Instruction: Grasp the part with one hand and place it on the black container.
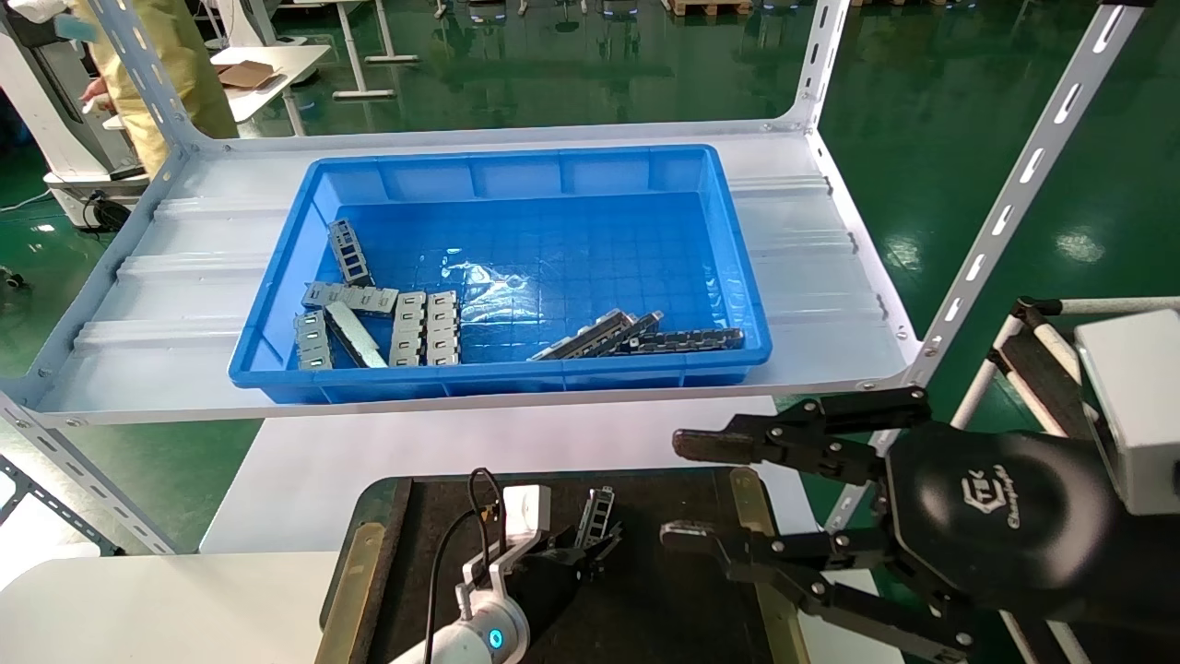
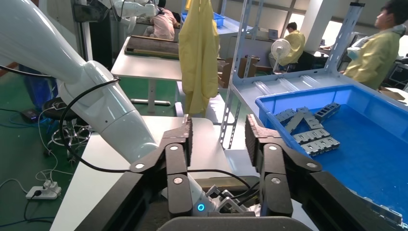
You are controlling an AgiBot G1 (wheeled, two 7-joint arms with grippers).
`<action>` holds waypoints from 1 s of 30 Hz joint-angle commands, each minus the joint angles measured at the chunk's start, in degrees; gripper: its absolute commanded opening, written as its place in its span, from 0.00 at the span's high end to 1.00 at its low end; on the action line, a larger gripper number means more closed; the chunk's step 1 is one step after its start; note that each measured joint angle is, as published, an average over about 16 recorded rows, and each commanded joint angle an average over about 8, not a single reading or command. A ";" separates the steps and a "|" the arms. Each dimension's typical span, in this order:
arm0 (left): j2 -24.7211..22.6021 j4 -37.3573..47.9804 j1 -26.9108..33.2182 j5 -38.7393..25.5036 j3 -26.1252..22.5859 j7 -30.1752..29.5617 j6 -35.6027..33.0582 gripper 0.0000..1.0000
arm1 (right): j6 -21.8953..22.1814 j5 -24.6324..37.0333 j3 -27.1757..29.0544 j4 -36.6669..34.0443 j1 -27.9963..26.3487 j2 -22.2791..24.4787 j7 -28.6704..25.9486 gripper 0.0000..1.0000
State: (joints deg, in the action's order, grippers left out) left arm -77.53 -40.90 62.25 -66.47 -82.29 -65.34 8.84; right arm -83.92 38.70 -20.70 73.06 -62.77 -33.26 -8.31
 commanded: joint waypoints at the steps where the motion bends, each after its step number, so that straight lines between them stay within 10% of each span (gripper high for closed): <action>1: 0.02 -0.21 0.50 0.65 -0.99 0.84 0.48 0.00 | 0.00 0.00 0.00 0.00 0.00 0.00 0.00 0.00; 30: 27.74 -35.12 6.70 -8.45 -1.37 10.93 -13.13 0.00 | 0.01 -0.02 -0.03 0.00 -0.01 0.01 0.01 0.00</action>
State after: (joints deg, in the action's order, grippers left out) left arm -50.14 -75.24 68.97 -74.36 -83.54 -54.34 -4.52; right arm -83.91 38.68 -20.73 73.06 -62.78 -33.25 -8.29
